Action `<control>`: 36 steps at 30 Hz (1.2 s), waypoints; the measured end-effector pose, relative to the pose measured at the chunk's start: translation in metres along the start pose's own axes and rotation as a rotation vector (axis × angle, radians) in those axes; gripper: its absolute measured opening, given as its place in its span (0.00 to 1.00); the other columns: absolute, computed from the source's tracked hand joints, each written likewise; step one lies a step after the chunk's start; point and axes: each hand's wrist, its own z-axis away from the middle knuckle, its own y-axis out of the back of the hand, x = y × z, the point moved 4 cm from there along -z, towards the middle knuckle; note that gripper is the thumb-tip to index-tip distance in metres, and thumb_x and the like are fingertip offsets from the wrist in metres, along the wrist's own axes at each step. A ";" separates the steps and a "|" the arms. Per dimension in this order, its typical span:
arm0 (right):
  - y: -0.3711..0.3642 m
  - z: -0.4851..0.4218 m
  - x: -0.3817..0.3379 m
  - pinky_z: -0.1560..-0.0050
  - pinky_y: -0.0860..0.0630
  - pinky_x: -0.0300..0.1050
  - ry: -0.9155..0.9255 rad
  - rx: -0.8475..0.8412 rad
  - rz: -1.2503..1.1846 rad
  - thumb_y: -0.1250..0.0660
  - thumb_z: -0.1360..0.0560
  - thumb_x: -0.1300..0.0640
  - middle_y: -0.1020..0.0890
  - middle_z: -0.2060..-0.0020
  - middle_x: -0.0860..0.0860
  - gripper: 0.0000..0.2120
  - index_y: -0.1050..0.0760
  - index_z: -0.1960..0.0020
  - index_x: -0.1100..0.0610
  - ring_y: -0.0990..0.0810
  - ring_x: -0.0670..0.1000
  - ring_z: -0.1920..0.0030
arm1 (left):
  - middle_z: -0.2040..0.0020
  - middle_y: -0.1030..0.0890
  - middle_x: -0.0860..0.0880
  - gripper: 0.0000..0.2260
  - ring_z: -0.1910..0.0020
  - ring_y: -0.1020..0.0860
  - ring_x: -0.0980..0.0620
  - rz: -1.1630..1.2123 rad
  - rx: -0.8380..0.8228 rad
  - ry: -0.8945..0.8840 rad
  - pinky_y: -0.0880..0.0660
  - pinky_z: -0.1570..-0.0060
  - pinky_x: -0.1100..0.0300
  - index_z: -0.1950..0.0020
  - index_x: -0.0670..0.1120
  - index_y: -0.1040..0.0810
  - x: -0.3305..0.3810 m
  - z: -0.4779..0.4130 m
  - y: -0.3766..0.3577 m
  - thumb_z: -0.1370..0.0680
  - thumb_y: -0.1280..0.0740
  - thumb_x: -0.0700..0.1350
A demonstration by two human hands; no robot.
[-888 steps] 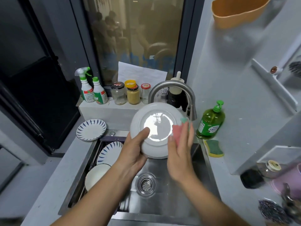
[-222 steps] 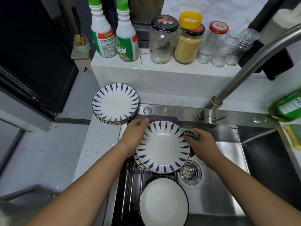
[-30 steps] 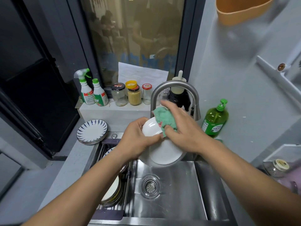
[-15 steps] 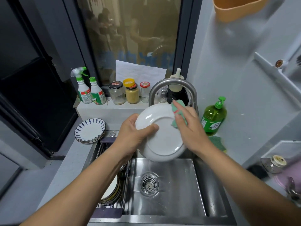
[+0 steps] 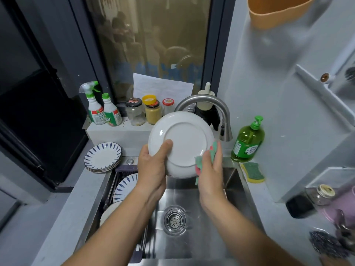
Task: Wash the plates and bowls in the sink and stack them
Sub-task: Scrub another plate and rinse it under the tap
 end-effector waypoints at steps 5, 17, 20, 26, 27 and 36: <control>0.003 -0.037 -0.027 0.34 0.24 0.48 0.154 0.000 0.308 0.32 0.21 0.52 0.24 0.33 0.45 0.26 0.33 0.25 0.49 0.23 0.43 0.37 | 0.43 0.14 0.41 0.16 0.43 0.15 0.43 0.070 -0.082 0.093 0.17 0.50 0.52 0.35 0.42 0.21 -0.018 0.009 -0.006 0.23 0.29 0.35; -0.002 -0.055 -0.080 0.41 0.25 0.41 0.180 -0.698 0.926 0.24 0.27 0.53 0.20 0.38 0.44 0.24 0.23 0.32 0.46 0.21 0.44 0.40 | 0.50 0.14 0.39 0.25 0.57 0.15 0.43 -0.593 -0.546 0.213 0.19 0.65 0.56 0.42 0.40 0.24 0.020 -0.014 0.005 0.36 0.20 0.40; -0.004 -0.058 -0.083 0.45 0.23 0.40 0.130 -0.723 0.904 0.25 0.27 0.53 0.19 0.41 0.44 0.22 0.23 0.34 0.45 0.20 0.43 0.43 | 0.55 0.14 0.42 0.19 0.61 0.15 0.46 -0.492 -0.555 0.231 0.19 0.66 0.58 0.47 0.44 0.22 0.019 -0.017 -0.003 0.35 0.22 0.38; 0.015 -0.049 -0.046 0.34 0.34 0.40 0.285 -0.267 0.785 0.44 0.17 0.45 0.26 0.37 0.48 0.18 0.29 0.28 0.44 0.27 0.44 0.35 | 0.51 0.14 0.39 0.23 0.59 0.15 0.45 -0.274 -0.302 0.195 0.19 0.60 0.54 0.42 0.40 0.21 0.001 -0.022 0.003 0.35 0.21 0.39; 0.019 -0.044 -0.036 0.31 0.34 0.42 0.244 -0.219 0.722 0.47 0.17 0.44 0.28 0.36 0.49 0.20 0.32 0.26 0.43 0.28 0.45 0.33 | 0.48 0.14 0.38 0.24 0.57 0.15 0.44 -0.223 -0.238 0.190 0.18 0.58 0.53 0.39 0.39 0.22 -0.002 -0.024 0.006 0.33 0.21 0.38; 0.008 -0.030 -0.006 0.41 0.33 0.37 0.095 0.030 0.530 0.39 0.18 0.52 0.31 0.34 0.49 0.24 0.38 0.23 0.47 0.29 0.48 0.40 | 0.42 0.14 0.40 0.17 0.41 0.16 0.41 0.111 -0.048 0.254 0.21 0.37 0.41 0.32 0.41 0.23 -0.044 -0.004 0.000 0.22 0.31 0.35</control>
